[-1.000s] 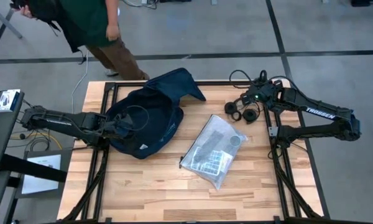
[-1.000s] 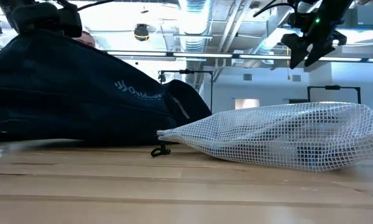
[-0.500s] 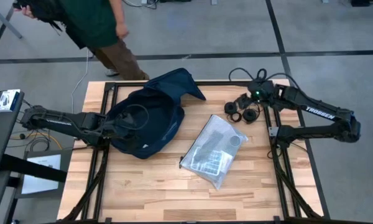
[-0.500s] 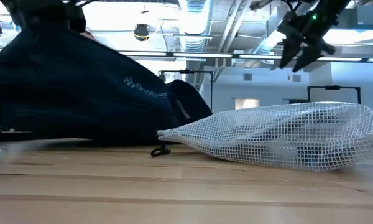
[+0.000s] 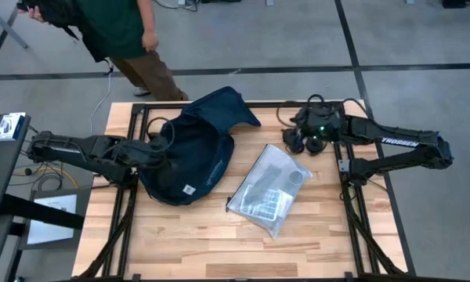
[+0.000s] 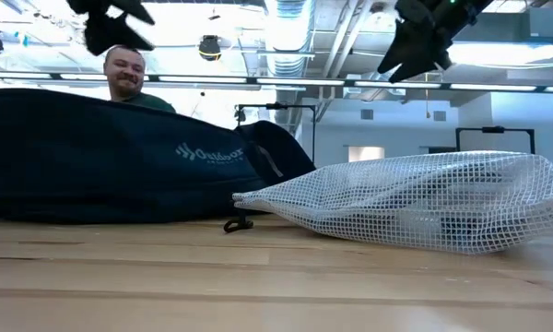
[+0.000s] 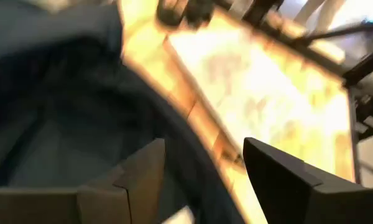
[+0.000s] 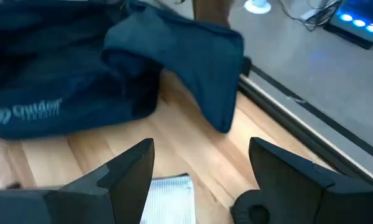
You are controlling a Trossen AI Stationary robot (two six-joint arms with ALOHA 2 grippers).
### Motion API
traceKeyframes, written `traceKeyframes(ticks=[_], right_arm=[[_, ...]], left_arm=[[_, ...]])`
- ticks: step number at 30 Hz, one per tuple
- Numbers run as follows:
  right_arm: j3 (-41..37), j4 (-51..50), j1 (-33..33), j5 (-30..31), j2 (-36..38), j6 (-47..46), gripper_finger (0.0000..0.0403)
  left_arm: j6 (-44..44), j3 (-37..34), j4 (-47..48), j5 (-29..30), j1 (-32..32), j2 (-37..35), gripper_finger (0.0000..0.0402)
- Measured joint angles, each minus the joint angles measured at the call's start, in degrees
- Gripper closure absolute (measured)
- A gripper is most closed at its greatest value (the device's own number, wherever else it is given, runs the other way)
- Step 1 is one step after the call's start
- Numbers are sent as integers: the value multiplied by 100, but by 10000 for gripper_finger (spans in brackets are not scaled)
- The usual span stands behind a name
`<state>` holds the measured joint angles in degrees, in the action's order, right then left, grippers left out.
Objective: Unpack backpack
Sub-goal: Open the white zip bag
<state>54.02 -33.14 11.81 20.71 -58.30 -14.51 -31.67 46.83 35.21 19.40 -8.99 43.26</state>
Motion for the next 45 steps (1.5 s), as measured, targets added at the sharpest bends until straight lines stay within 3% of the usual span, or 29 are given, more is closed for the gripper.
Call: traceKeyframes(ticks=[7, 13, 21, 27, 38, 45], right_arm=[[0, -2, -431, 6, -727, 2, 149], [0, -350, -984, 8, -1372, -81, 149], [0, -386, -1373, 34, -1810, 365, 149], [-424, 619, -1226, 41, -1836, 736, 149], [-619, 1229, -1597, -26, -1836, -784, 149], [-616, 1920, -2269, -164, -1834, -1909, 149]], left_arm=[[1306, -18, -1521, 3, 21, 579, 194], [1426, -20, -2435, -532, 335, 1530, 194], [495, 193, -2502, -927, 535, 2716, 194], [-382, 262, -2235, -1844, 361, 2995, 194], [-143, 254, -1473, -1759, -410, 2999, 194], [317, -342, -2298, -1407, -932, 3003, 194]])
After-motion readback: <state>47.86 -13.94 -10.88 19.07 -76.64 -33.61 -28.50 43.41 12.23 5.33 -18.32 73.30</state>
